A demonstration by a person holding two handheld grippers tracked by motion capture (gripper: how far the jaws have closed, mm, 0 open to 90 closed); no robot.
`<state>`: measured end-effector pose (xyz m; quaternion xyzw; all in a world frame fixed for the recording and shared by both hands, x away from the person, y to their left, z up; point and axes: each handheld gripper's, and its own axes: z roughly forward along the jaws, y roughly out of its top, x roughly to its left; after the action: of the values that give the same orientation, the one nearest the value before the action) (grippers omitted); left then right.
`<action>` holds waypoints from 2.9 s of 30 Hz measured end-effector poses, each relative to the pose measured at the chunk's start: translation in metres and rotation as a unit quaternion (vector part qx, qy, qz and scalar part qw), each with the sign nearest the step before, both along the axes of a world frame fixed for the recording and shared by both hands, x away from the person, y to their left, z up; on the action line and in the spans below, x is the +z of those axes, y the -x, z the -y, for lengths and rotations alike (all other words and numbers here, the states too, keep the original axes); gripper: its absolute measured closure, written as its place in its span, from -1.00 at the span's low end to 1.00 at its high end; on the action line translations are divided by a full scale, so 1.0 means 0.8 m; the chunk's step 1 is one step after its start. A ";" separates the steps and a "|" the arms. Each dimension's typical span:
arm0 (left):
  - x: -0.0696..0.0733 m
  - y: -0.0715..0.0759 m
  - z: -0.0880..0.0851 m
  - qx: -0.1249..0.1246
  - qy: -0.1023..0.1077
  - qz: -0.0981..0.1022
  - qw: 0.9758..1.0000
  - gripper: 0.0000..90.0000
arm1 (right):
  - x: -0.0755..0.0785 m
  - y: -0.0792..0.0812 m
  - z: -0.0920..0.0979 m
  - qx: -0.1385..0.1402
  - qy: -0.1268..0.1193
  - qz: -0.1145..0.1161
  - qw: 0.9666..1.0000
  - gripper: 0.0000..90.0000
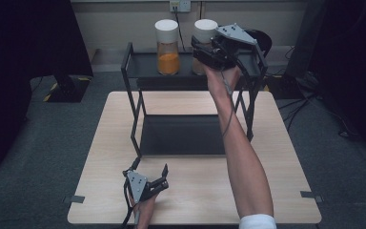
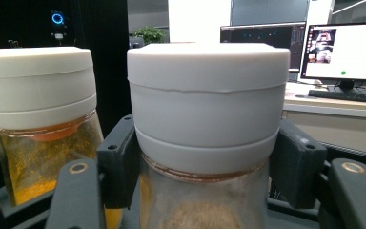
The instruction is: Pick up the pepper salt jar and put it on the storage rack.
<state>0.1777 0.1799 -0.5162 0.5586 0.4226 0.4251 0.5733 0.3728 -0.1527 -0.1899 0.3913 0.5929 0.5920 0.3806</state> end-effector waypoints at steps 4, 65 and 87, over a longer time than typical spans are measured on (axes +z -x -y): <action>0.000 0.000 0.000 0.000 0.000 0.000 1.000 -0.98 | 0.000 -0.001 0.003 0.005 -0.004 -0.005 1.000 -0.30; 0.000 0.000 0.001 0.003 0.001 0.000 1.000 -0.98 | -0.108 0.114 0.052 0.015 -0.024 0.093 0.995 -0.99; 0.000 0.000 0.001 0.003 0.001 0.000 1.000 -0.98 | -0.177 0.167 0.071 0.009 -0.019 0.081 0.996 -0.98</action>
<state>0.1776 0.1788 -0.5164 0.5566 0.4244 0.4263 0.5731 0.2395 -0.2098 -0.3312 0.3436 0.5522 0.6367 0.4143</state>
